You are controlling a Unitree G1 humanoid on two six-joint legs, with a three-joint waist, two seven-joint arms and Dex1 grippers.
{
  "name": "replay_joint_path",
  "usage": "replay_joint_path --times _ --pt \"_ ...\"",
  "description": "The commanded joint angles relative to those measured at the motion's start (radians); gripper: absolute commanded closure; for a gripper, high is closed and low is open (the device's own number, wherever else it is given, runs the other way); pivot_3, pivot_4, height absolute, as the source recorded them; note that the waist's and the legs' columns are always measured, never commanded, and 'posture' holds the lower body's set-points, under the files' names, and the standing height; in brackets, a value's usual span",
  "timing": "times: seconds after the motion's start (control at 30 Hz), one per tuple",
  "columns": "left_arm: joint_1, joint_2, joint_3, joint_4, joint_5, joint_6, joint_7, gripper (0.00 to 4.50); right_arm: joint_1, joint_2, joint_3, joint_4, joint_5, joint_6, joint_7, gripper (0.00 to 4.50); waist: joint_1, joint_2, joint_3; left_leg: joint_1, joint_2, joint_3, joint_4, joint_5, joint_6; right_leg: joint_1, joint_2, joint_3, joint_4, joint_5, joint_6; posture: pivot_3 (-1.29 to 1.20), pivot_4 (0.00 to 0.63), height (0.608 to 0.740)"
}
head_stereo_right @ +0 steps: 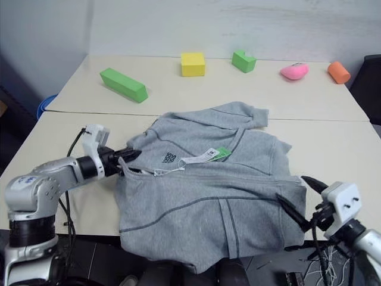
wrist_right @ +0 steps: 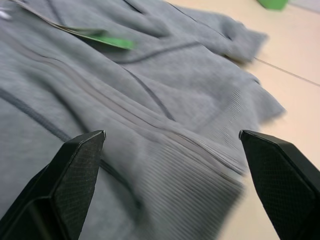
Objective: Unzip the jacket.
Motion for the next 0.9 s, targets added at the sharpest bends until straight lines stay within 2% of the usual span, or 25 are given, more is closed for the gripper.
replay_joint_path --times 0.03,0.17,0.27,0.33,0.37,0.43,0.47,0.6,0.7,0.77,0.83,0.9 --pt "0.035 0.098 0.011 -0.087 -0.100 0.071 -0.096 4.49 -0.045 -0.056 -0.073 0.030 0.052 0.055 0.009 0.00 -0.002 0.000 0.000 0.000 0.001 0.000 0.000 0.000 -0.001 0.000 0.001 0.000 0.000 0.000 0.000 0.00 0.150 0.740" --pt "0.074 0.207 0.016 -0.100 -0.185 0.107 -0.200 4.49 -0.087 -0.102 -0.090 0.069 0.053 0.076 0.026 0.00 -0.006 0.000 0.000 0.001 0.003 0.002 -0.001 -0.001 -0.003 0.000 0.002 0.000 0.000 -0.001 -0.002 0.00 0.150 0.740" --pt "0.092 0.268 0.004 -0.074 -0.197 0.058 -0.266 4.49 -0.108 -0.105 -0.076 0.073 0.044 0.046 0.055 0.00 -0.004 0.000 0.000 0.002 0.004 0.002 -0.001 -0.001 -0.004 0.000 0.003 0.000 0.000 -0.002 -0.003 0.00 0.150 0.740" --pt "0.091 0.267 -0.005 -0.009 -0.137 -0.090 -0.288 4.49 -0.128 -0.080 -0.061 0.051 0.066 0.026 0.074 0.00 -0.004 0.000 0.000 0.002 0.005 0.002 -0.001 -0.001 -0.005 -0.001 0.004 0.000 0.000 -0.002 -0.004 0.00 0.150 0.740" --pt "0.080 0.254 -0.010 0.044 -0.090 -0.218 -0.303 4.49 -0.134 -0.064 -0.056 0.029 0.107 0.036 0.087 0.00 -0.003 0.000 0.000 0.002 0.005 0.003 -0.001 -0.001 -0.005 0.000 0.004 0.000 0.000 -0.002 -0.004 0.00 0.150 0.740" --pt "0.091 0.295 -0.065 0.125 -0.007 -0.438 -0.425 3.80 -0.142 -0.046 -0.038 -0.016 0.137 0.022 0.110 0.00 -0.002 0.000 0.000 0.003 0.005 0.004 -0.001 -0.001 -0.005 0.000 0.005 0.000 0.000 -0.002 -0.004 0.00 0.150 0.740" --pt "0.096 0.319 -0.081 0.162 0.013 -0.498 -0.477 3.69 -0.139 -0.049 -0.023 -0.041 0.141 0.018 0.128 0.00 -0.003 0.000 0.000 0.003 0.005 0.004 -0.001 -0.001 -0.006 0.000 0.005 -0.001 0.000 -0.002 -0.004 0.00 0.150 0.740" --pt "0.063 0.371 -0.087 0.298 0.035 -0.632 -0.607 2.33 -0.138 -0.079 0.039 -0.093 0.091 -0.016 0.182 0.00 -0.004 0.001 0.000 0.004 0.005 0.006 -0.002 -0.001 -0.006 -0.001 0.006 -0.003 0.001 -0.002 -0.004 0.00 0.150 0.740" --pt "-0.019 0.385 -0.064 0.421 0.052 -0.765 -0.672 1.39 -0.158 -0.116 0.090 -0.100 0.048 -0.034 0.215 0.00 -0.003 0.001 0.000 0.003 0.005 0.007 -0.002 -0.001 -0.006 -0.002 0.006 -0.004 0.001 -0.002 -0.004 0.00 0.150 0.740" --pt "-0.099 0.394 -0.050 0.493 0.041 -0.821 -0.717 0.78 -0.221 -0.136 0.170 -0.109 -0.009 -0.041 0.201 0.00 -0.002 0.000 0.000 0.003 0.005 0.007 -0.002 -0.001 -0.005 -0.002 0.005 -0.005 0.001 -0.002 -0.004 0.00 0.150 0.740" --pt "-0.177 0.392 -0.045 0.528 0.001 -0.790 -0.749 0.78 -0.297 -0.149 0.260 -0.117 -0.049 -0.023 0.184 0.00 -0.003 0.000 0.000 0.003 0.005 0.007 -0.001 -0.001 -0.005 -0.002 0.005 -0.005 0.001 -0.002 -0.004 0.00 0.150 0.740" --pt "-0.230 0.377 -0.064 0.487 -0.069 -0.672 -0.780 0.78 -0.394 -0.152 0.381 -0.105 -0.116 -0.013 0.179 0.00 -0.004 0.000 0.000 0.002 0.005 0.007 -0.001 -0.001 -0.005 -0.003 0.005 -0.005 0.002 -0.002 -0.004 0.00 0.150 0.740"
